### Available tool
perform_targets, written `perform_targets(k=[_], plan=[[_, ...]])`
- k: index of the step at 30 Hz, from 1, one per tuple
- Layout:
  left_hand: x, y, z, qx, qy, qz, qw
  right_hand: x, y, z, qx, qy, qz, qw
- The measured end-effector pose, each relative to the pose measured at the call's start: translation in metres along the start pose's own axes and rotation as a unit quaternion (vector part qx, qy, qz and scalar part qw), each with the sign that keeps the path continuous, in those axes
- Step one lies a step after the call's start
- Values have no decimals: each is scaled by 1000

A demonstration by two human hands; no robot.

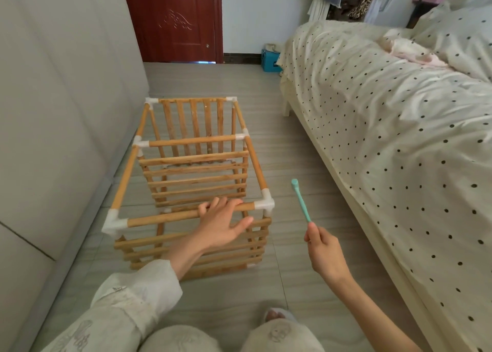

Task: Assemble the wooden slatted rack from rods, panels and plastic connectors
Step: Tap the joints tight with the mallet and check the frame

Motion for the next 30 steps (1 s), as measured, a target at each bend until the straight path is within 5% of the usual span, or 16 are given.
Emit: perform_targets(k=[10,16,21,27,30], plan=[[-92,31,29,92,99,164,977,-13,-2,-5,2,6,-38,999],[-137,60,42,10,175,-19,984,-33,-8,-4,-25,70,66,995],[-68,48,31,-26,109,64,992,-79,-29,-29,-56,118,158,979],[-56,21,36,44,93,-88,991,-150,-41,-44,115,313,-56,941],[-56,22,35,42,90,-89,991,-106,-74,-56,25,190,98,977]])
Point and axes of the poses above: each hand's wrist, its own z-axis away from the middle knuckle, its own y-axis out of the back of the hand, x = y × z, the point moved 1 cm from there along -z, towards the middle knuckle, and after that the axes turned 2 degrees about x, right-handed, at the moved point
